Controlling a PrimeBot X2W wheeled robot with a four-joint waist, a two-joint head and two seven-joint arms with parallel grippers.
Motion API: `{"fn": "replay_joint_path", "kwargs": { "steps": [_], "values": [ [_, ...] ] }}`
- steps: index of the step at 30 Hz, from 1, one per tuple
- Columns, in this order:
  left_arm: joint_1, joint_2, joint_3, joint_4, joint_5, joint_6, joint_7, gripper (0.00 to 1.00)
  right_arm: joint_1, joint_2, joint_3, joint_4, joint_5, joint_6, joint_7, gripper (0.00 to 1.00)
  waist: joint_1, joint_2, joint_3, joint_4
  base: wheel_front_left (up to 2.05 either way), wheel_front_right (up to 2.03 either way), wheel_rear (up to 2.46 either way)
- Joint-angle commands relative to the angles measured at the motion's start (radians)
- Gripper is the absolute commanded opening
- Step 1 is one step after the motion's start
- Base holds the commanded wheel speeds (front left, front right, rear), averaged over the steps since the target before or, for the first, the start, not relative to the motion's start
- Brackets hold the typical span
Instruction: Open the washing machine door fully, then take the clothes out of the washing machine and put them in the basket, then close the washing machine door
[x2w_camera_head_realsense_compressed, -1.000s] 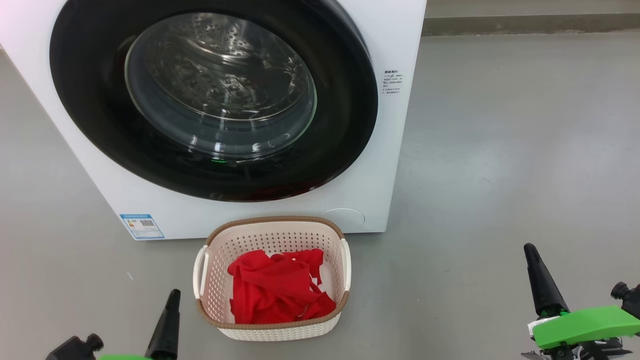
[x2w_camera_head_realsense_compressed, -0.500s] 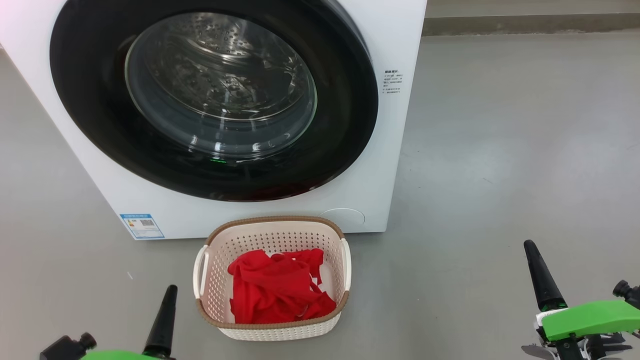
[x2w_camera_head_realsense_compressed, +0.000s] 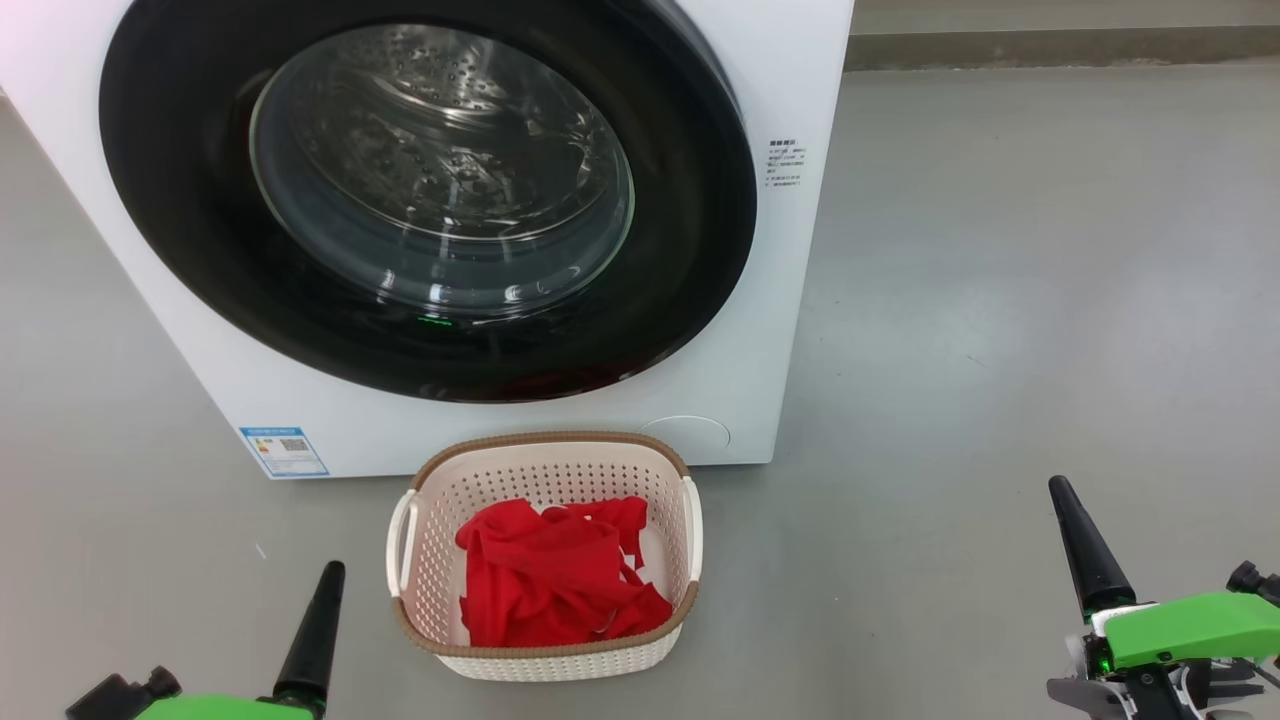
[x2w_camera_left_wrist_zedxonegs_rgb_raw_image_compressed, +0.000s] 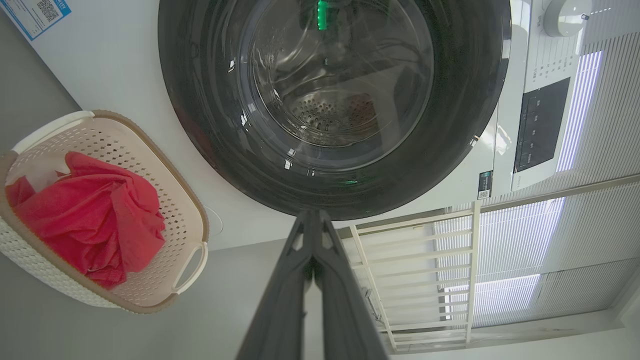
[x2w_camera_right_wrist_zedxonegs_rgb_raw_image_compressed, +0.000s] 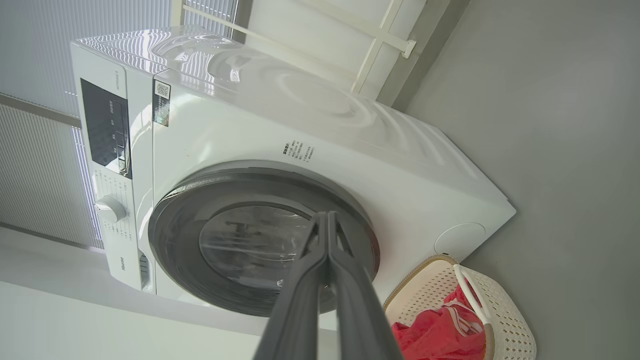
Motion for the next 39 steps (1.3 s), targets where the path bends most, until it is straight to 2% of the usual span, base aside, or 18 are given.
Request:
{"fn": "replay_joint_path", "kwargs": {
  "steps": [1,21,39],
  "values": [
    [-0.043,0.012,0.035,-0.017,-0.033,-0.017,0.012,0.0,-0.051,-0.02,0.016,-0.02,0.043,0.0,0.009,0.0,0.0,0.0,0.0,0.0,0.0,0.0,0.0],
    [-0.067,0.011,0.07,0.007,-0.243,-0.042,0.065,0.0,-0.08,-0.031,0.019,0.007,0.271,-0.001,0.058,0.0,0.0,0.0,0.001,0.001,0.0,0.0,0.0],
    [-0.067,0.01,0.072,0.008,-0.242,-0.042,0.066,0.0,-0.08,-0.029,0.016,0.008,0.269,-0.001,0.06,0.0,0.0,0.0,0.001,0.001,0.0,0.0,0.0]
  ]
}}
